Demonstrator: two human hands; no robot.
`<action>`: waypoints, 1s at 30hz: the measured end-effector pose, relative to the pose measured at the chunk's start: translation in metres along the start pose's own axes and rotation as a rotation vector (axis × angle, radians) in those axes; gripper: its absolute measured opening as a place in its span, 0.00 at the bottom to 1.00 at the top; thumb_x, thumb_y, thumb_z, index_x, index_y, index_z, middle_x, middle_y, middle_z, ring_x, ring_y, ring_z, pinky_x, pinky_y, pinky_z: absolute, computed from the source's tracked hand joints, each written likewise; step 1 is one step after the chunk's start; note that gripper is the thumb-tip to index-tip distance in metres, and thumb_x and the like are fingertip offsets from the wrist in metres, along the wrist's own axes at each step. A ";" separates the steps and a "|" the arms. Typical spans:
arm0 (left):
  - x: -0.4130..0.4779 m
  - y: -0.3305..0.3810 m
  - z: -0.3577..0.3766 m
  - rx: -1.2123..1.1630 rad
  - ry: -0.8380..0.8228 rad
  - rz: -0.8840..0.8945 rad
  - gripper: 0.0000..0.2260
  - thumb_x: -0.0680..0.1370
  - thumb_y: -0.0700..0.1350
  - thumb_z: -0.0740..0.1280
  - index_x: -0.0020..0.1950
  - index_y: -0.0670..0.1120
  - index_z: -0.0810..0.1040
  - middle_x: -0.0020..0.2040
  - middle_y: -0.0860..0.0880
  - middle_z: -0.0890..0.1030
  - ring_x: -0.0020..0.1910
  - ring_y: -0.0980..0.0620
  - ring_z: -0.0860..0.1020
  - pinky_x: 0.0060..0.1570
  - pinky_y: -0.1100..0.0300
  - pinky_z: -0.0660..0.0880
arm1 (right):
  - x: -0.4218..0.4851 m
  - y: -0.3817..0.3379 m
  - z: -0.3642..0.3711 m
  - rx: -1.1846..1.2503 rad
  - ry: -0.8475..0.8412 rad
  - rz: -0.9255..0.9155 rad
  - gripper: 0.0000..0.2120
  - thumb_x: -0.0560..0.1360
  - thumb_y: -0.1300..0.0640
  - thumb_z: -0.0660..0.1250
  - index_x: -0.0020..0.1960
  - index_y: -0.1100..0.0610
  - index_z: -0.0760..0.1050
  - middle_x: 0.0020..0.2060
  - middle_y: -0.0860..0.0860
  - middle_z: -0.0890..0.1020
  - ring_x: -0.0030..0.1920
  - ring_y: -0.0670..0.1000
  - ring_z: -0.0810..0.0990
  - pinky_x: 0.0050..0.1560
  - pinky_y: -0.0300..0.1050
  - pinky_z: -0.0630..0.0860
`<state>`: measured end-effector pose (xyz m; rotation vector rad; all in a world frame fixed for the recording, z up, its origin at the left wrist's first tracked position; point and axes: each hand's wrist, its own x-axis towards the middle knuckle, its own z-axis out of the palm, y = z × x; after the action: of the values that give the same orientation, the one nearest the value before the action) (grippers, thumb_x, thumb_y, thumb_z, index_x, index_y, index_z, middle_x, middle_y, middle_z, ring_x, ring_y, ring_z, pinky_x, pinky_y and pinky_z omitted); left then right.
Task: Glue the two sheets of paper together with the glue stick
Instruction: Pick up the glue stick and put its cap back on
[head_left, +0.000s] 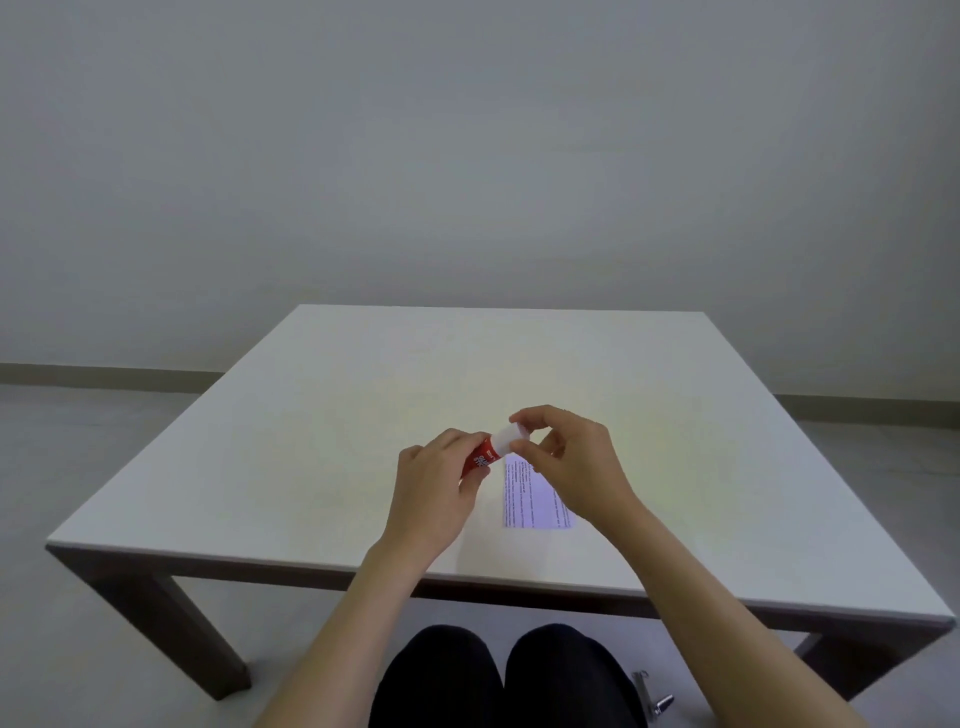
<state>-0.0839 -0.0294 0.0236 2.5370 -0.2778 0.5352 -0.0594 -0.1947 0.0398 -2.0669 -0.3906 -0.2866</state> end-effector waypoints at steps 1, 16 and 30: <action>-0.001 0.001 0.001 0.008 0.010 0.004 0.14 0.77 0.45 0.65 0.62 0.51 0.76 0.54 0.54 0.80 0.47 0.52 0.78 0.55 0.57 0.68 | 0.000 0.000 0.000 -0.040 -0.001 -0.007 0.07 0.72 0.55 0.69 0.50 0.52 0.79 0.37 0.37 0.78 0.27 0.41 0.73 0.32 0.29 0.69; -0.003 0.002 -0.002 0.081 0.051 0.051 0.10 0.75 0.52 0.67 0.55 0.55 0.78 0.49 0.57 0.84 0.39 0.59 0.72 0.56 0.62 0.60 | -0.001 0.002 0.008 -0.249 -0.105 0.106 0.21 0.75 0.40 0.61 0.37 0.58 0.75 0.28 0.50 0.75 0.28 0.50 0.69 0.32 0.42 0.66; 0.032 -0.009 0.005 -0.306 0.000 -0.231 0.06 0.73 0.48 0.71 0.48 0.48 0.80 0.38 0.52 0.84 0.35 0.56 0.80 0.37 0.69 0.71 | -0.009 0.011 0.000 -0.163 -0.037 0.184 0.29 0.77 0.40 0.54 0.38 0.64 0.77 0.19 0.42 0.74 0.26 0.48 0.70 0.32 0.43 0.66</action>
<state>-0.0509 -0.0272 0.0290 2.2340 -0.0577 0.3716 -0.0640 -0.2011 0.0281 -2.2529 -0.2020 -0.1740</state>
